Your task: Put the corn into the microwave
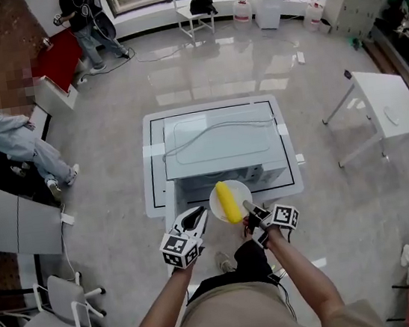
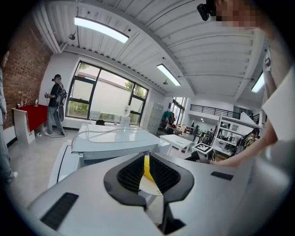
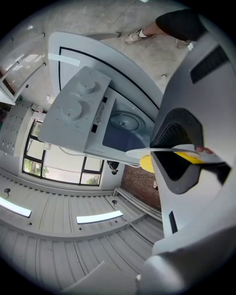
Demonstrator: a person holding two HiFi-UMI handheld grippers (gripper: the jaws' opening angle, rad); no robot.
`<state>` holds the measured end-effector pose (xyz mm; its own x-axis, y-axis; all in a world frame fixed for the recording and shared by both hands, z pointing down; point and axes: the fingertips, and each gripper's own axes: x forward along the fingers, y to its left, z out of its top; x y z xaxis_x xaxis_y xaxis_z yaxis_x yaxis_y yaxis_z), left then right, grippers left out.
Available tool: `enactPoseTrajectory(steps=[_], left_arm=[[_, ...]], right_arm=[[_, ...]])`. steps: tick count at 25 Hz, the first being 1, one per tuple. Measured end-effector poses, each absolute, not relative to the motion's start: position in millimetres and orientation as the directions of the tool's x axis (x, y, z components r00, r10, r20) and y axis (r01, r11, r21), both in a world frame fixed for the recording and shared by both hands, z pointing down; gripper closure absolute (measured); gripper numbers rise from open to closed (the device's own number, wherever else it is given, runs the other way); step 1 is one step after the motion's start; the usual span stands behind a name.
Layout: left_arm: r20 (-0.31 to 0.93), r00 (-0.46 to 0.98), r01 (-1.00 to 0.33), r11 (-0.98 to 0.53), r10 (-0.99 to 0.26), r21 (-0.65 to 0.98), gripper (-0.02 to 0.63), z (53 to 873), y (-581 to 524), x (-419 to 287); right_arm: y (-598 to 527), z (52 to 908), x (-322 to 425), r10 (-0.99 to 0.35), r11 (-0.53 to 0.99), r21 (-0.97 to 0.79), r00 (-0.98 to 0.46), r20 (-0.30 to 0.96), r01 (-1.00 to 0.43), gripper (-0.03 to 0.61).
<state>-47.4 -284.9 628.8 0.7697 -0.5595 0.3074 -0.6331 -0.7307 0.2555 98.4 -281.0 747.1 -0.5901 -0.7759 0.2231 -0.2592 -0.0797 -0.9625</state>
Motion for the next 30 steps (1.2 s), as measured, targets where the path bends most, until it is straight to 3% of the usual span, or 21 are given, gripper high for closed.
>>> enactPoseTrajectory(steps=[30], left_arm=[[0.405, 0.729, -0.664, -0.715, -0.552, 0.221, 0.591, 671.0, -322.9, -18.7]], right_arm=[[-383.8, 866.6, 88.0, -0.824, -0.143, -0.963, -0.511, 0.244, -0.229, 0.560]])
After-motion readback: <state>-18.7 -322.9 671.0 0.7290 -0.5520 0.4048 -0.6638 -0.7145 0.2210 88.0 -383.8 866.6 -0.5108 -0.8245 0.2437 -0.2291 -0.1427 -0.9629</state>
